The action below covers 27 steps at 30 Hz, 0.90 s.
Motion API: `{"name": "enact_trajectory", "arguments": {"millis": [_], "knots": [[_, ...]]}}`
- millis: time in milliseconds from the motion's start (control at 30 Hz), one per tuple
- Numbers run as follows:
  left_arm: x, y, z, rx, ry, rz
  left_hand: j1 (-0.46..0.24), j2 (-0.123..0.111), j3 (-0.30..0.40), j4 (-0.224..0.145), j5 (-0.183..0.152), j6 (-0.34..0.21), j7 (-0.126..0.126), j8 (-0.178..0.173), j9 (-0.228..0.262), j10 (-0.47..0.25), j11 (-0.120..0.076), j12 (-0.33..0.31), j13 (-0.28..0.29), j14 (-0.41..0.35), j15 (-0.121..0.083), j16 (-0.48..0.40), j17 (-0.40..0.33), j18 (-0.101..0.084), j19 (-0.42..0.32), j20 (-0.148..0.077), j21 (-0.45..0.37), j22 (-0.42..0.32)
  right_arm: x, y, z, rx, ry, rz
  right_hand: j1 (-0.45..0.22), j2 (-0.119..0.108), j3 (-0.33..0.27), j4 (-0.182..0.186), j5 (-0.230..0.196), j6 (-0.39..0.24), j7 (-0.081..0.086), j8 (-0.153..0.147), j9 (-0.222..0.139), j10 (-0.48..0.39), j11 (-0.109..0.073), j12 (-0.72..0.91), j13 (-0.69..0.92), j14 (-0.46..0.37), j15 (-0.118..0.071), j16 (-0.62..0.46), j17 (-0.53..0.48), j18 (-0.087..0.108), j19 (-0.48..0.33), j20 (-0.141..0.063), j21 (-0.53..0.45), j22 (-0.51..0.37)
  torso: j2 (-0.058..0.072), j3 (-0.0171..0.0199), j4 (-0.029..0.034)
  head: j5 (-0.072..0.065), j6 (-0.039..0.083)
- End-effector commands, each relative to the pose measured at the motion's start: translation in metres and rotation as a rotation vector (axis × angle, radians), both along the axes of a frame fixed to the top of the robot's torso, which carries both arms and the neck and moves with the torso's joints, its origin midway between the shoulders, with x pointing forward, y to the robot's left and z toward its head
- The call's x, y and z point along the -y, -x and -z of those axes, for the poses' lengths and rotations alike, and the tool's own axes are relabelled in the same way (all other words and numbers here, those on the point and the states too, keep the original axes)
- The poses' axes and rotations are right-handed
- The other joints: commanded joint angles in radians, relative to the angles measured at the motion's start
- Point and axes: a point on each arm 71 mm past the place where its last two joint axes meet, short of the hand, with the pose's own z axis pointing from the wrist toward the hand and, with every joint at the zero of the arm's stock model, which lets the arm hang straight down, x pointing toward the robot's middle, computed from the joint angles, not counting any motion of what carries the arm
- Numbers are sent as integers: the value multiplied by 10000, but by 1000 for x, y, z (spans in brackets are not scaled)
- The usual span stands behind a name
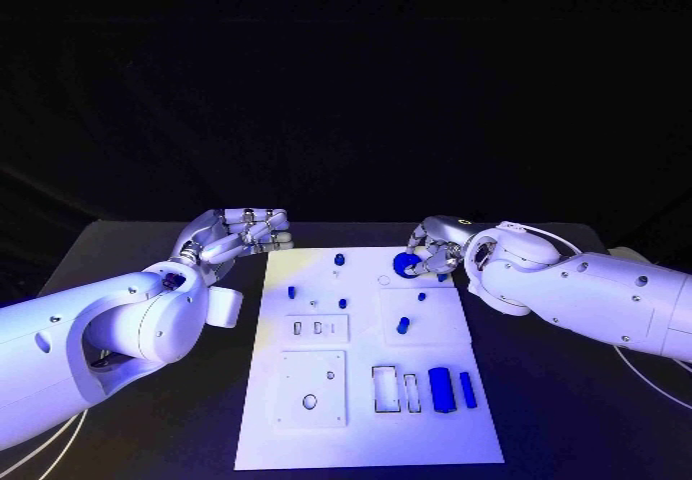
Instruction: Assemble the parts on the task board
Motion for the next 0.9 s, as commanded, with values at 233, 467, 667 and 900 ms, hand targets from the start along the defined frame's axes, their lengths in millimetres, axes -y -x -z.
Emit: {"name": "enact_trajectory", "arguments": {"millis": [233,467,667,900], "knots": [[2,0,-1,40,60,179,37,-14,-9,-49,-55,0,52,-59,-13,-55,0,-58,-12,28,66,-58,-3,39,-49,37,-32,-11,-3,3,2,411,203,-315,337,295,804,-275,-837,798,-271,2,35,812,-292,373,2336,1039,-254,93,2454,-151,174,-176,169,1158,1,-1,3,18,-26],[1,-1,-1,35,48,151,44,-9,-5,-55,-53,-1,53,-62,-13,-57,1,-62,-12,28,67,-63,-3,39,-50,38,-33,-13,-7,4,-4,1240,38,-448,214,314,1039,-312,-1221,969,-317,-97,26,855,-333,408,2390,1042,-294,98,2468,-158,189,-220,185,1196,-5,-3,10,-1,3],[0,-1,-1,37,37,119,52,-4,-1,-61,-52,-3,54,-66,-13,-60,2,-67,-12,27,68,-68,-3,39,-52,38,-34,-15,-14,8,-11,2041,-119,-698,135,224,1127,-343,-1125,1026,-328,-163,16,848,-346,400,2381,1044,-307,100,2477,-165,205,-236,202,1228,-10,1,-1,29,30],[1,-1,-1,52,37,102,72,7,9,-81,-49,-6,58,-78,-12,-65,5,-80,-10,15,74,-90,-4,37,-60,41,-39,-21,-41,24,-23,2846,-339,-1518,44,143,1307,-388,-904,1095,-335,-268,2,844,-356,393,2376,1046,-319,103,2486,-165,203,-250,198,1236,-12,-1,-2,28,85]]}}
